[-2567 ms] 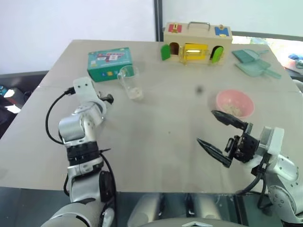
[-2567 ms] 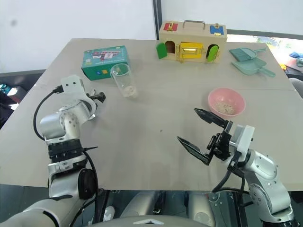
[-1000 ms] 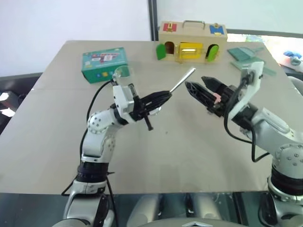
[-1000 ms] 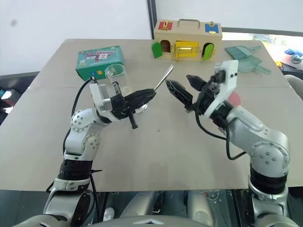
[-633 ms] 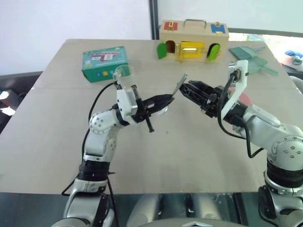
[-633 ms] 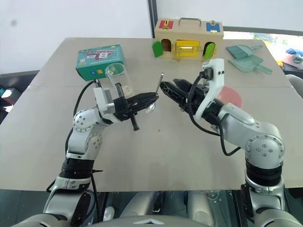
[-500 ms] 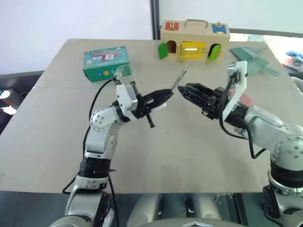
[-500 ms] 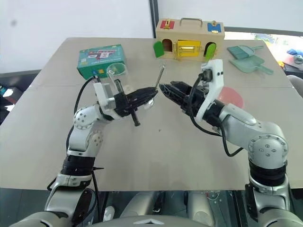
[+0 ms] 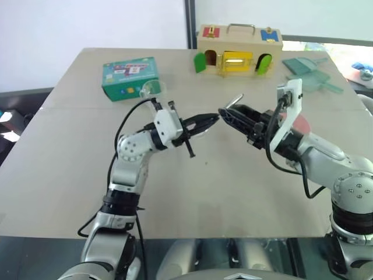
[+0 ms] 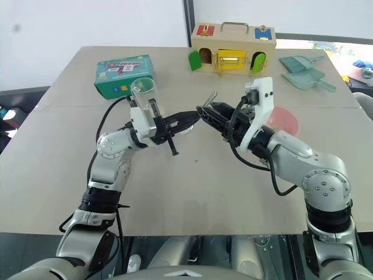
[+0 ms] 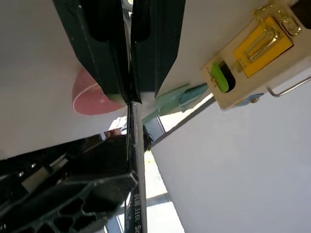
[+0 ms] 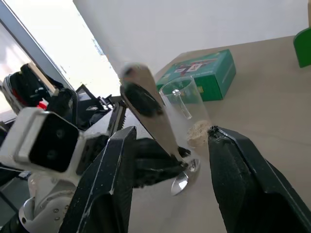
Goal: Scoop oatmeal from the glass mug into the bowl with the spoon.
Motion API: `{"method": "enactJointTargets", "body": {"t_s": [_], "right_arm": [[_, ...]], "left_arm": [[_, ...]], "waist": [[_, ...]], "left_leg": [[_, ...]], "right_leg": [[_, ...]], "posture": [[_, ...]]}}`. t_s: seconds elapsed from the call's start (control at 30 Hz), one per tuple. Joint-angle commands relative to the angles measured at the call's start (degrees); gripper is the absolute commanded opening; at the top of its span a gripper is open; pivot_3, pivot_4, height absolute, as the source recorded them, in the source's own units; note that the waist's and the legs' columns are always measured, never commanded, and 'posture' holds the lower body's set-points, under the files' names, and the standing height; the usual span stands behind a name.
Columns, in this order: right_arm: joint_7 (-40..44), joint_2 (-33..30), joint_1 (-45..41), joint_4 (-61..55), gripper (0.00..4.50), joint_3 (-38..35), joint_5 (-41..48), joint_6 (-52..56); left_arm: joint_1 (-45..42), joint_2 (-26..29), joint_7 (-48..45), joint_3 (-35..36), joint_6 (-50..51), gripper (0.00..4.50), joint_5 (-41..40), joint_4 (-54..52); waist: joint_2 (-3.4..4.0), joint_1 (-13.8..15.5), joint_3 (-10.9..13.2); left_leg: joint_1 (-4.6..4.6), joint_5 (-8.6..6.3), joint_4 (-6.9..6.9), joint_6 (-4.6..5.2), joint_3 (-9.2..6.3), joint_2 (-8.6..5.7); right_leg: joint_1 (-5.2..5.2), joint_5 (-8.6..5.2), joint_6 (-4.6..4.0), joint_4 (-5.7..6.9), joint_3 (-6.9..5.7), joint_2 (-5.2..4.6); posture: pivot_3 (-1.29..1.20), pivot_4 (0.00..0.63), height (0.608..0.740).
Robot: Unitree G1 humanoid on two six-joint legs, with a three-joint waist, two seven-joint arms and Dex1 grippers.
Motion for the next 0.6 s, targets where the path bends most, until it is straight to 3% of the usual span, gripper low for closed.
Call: {"method": "enactJointTargets", "body": {"t_s": [0.03, 0.07, 0.23, 0.53, 0.57, 0.6], "right_arm": [[-1.76, 0.12, -1.47, -1.61, 2.35, -0.19, -0.39, -1.05], [-2.33, 0.11, -1.38, -1.28, 2.35, -0.03, -0.77, -0.83], [-2.83, -0.12, -0.98, -0.95, 0.07, 0.63, -1.85, -0.34], [-5.0, -0.44, -2.52, -0.54, 0.03, -0.33, -1.08, 0.0], [-5.47, -0.43, -2.54, -0.58, 0.0, -0.34, -0.94, 0.11], [-6.08, -0.33, -2.57, -0.54, 0.0, -0.35, -0.81, 0.17]], "left_arm": [[-1.8, 0.12, 0.83, -0.35, -3.18, 0.0, 1.0, -0.52], [-2.02, 0.07, 1.07, -0.35, -3.39, 0.0, 1.03, -0.47], [-2.98, -0.34, 2.94, -0.44, -4.3, 0.0, 1.95, 0.15], [-3.63, -0.43, 0.59, -0.78, -2.04, 0.0, -0.85, 1.04], [-3.49, -0.24, -0.15, -0.88, -1.41, 0.56, -1.56, 0.75], [-3.33, -0.13, -0.66, -0.99, -0.39, 0.76, -2.29, 0.4]], "waist": [[0.0, 0.13, 0.0], [0.0, 0.19, 0.0], [0.0, 0.34, 0.0], [0.0, 0.31, 0.0], [0.0, 0.33, 0.0], [0.0, 0.33, 0.0]], "left_leg": [[0.0, 0.0, 0.0, 0.0, 0.0, 0.0], [0.0, 0.0, 0.0, 0.0, 0.0, 0.0], [0.0, 0.0, 0.0, 0.0, 0.0, 0.0], [0.0, 0.0, 0.0, 0.0, 0.0, 0.0], [0.0, 0.0, 0.0, 0.0, 0.0, 0.0], [0.0, 0.0, 0.0, 0.0, 0.0, 0.0]], "right_leg": [[0.0, 0.0, 0.0, 0.0, 0.0, 0.0], [0.0, 0.0, 0.0, 0.0, 0.0, 0.0], [-0.01, 0.0, 0.0, 0.0, 0.0, 0.0], [-0.01, 0.0, 0.0, 0.01, 0.0, 0.01], [-0.01, 0.0, 0.0, 0.01, 0.0, 0.01], [-0.01, 0.0, 0.0, 0.01, -0.01, 0.01]], "posture": [[0.0, 0.15, 0.74], [0.0, 0.15, 0.74], [0.0, 0.15, 0.74], [0.0, 0.15, 0.74], [0.0, 0.15, 0.74], [0.0, 0.15, 0.74]]}}
